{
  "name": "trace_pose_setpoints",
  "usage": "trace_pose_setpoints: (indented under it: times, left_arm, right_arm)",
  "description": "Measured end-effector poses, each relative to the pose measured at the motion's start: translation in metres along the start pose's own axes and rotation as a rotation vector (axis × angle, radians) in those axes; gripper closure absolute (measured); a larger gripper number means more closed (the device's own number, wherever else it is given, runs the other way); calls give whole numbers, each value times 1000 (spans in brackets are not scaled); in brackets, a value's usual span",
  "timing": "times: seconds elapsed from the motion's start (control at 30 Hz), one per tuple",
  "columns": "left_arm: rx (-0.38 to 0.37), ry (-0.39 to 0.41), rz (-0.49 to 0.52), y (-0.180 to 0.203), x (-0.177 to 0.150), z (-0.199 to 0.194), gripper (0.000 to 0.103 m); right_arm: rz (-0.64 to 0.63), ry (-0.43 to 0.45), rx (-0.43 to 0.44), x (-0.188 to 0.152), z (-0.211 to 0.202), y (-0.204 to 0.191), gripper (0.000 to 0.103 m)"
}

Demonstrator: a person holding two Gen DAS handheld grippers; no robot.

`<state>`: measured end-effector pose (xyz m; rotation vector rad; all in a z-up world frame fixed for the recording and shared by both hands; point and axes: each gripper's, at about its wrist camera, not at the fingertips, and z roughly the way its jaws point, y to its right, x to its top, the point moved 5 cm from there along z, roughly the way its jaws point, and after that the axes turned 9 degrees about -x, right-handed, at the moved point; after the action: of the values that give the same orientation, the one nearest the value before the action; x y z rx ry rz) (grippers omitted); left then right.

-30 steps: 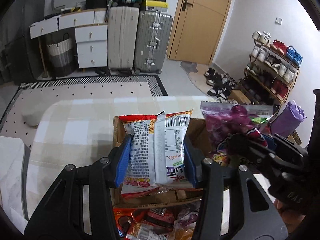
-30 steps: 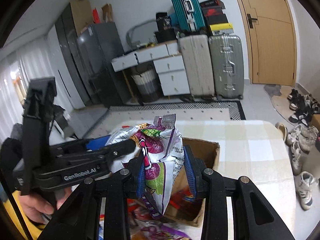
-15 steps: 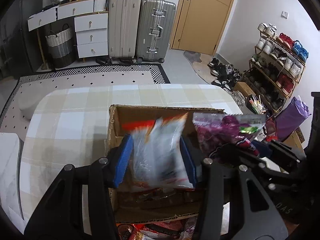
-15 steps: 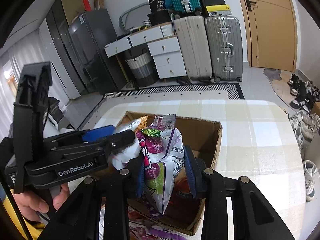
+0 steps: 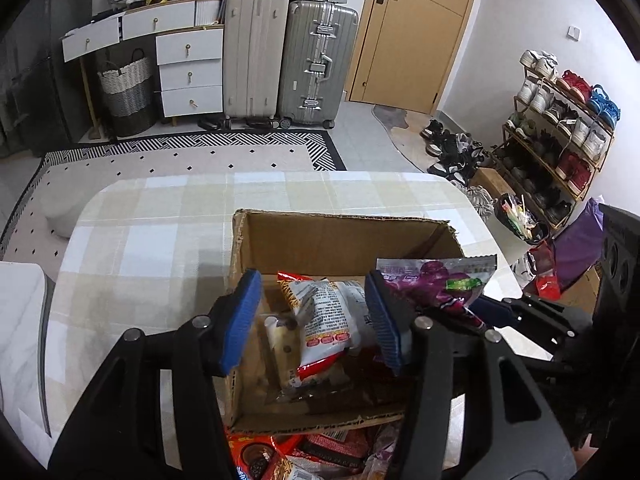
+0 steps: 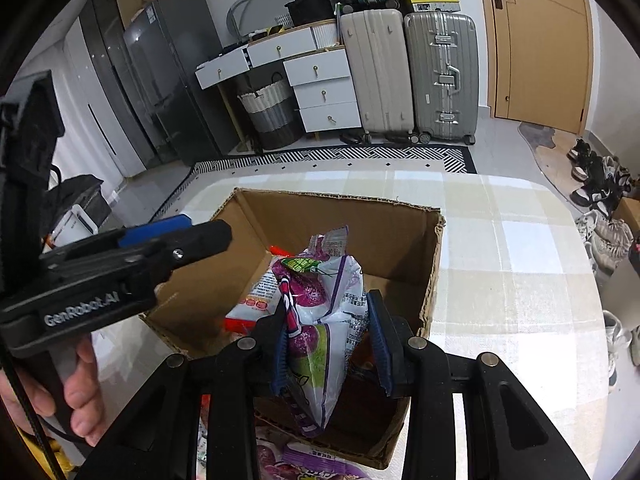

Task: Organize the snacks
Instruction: 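Withdraw both tools from the box toward the remaining snacks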

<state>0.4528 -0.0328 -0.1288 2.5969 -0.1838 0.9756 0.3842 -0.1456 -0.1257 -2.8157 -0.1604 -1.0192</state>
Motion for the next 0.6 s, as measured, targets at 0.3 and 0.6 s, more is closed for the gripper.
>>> trace_pose_setpoints:
  times: [0.3,0.6]
  left_arm:
    - [22,4,0,-1,-9,-30,50]
    - [17,58,31,24,-18,-88,43]
  right_arm:
    - [-20,67,-31,4,-25,-2,55]
    - [-19,195,-5,9,-94,-9,55]
